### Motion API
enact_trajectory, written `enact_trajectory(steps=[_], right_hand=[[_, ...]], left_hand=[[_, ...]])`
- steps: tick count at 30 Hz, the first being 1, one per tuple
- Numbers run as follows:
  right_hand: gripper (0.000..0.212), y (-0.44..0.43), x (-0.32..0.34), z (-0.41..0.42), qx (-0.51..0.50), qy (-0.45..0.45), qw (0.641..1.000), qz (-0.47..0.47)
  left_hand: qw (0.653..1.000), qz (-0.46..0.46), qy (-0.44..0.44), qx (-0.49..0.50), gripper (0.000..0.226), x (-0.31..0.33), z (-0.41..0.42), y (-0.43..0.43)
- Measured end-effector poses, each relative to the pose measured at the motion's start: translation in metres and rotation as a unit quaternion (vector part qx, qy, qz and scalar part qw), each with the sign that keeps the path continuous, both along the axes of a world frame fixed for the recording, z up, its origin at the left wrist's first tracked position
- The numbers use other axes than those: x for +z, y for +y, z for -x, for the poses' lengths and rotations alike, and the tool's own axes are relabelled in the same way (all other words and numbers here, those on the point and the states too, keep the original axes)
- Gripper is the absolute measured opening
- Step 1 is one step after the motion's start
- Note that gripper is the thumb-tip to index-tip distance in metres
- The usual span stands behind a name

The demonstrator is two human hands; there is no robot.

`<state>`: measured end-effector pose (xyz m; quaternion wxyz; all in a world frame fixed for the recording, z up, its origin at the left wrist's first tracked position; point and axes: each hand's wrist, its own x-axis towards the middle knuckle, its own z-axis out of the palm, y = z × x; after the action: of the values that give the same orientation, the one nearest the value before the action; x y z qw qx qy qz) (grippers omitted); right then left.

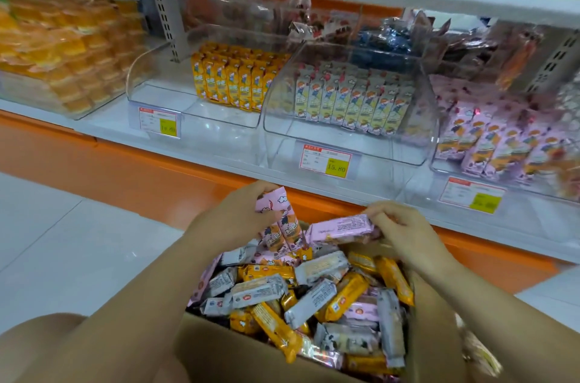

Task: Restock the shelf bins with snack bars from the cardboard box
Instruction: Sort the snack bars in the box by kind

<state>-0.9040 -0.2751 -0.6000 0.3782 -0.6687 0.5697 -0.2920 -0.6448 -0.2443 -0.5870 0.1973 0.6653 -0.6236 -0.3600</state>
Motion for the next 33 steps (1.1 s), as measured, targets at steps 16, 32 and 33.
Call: enact_trajectory(steps=[16,32,33], right_hand=[[0.034,0.040,0.133,0.088,0.003,0.019,0.988,0.152],[0.033,-0.055,0.123,0.146,-0.067,0.146,0.960,0.228],[0.033,-0.065,0.119,0.148,-0.062,0.160,0.961,0.217]], left_hand=[[0.981,0.060,0.177,-0.048,0.025,0.095,0.086,0.006],[0.947,0.258,-0.063,-0.178,0.035,0.125,0.210,-0.102],[0.943,0.260,-0.098,-0.184,0.037,0.122,0.214,-0.112]])
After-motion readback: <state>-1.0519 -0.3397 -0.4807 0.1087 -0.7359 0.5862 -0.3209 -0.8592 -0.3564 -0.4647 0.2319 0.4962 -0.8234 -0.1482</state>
